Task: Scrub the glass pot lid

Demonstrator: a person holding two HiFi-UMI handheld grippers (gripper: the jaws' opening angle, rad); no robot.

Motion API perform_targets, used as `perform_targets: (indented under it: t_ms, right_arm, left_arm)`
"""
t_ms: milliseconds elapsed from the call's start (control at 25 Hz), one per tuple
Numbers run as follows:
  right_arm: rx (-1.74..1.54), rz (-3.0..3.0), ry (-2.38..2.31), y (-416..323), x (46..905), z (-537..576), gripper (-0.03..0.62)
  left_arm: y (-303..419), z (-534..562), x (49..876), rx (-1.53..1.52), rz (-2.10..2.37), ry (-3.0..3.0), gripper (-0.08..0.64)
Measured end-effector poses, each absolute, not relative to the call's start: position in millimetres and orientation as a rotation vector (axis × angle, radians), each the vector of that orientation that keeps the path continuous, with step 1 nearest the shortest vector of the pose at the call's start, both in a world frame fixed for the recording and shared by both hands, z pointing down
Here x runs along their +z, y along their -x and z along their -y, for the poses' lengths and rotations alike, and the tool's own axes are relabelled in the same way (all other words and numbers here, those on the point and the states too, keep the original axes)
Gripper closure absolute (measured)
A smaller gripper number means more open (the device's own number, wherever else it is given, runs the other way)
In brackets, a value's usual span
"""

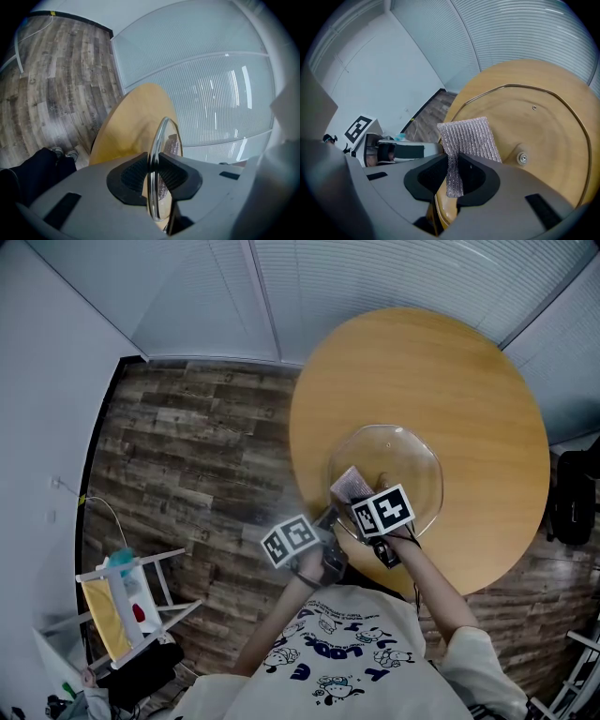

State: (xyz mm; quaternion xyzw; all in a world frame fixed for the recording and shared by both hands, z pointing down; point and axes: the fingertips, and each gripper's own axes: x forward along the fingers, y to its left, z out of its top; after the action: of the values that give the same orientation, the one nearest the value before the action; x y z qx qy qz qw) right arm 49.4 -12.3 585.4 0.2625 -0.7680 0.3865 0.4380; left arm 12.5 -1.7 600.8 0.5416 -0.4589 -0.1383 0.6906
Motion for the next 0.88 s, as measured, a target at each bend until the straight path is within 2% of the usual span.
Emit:
perform_targets:
  t_ms: [480, 880]
  right_arm:
    - [0.945, 1.973, -0.571, -43.5, 579.7, 13.9, 0.517]
    - [0.979, 2.007, -0.703, -49.3, 563.3, 25.8, 0.517]
  left_arm:
    - [-14.8, 1.3, 599.4, -0.311, 1.020, -1.219, 0.488]
    - [-13.9, 3.7, 598.1, -0.313, 1.011, -1.221, 0.488]
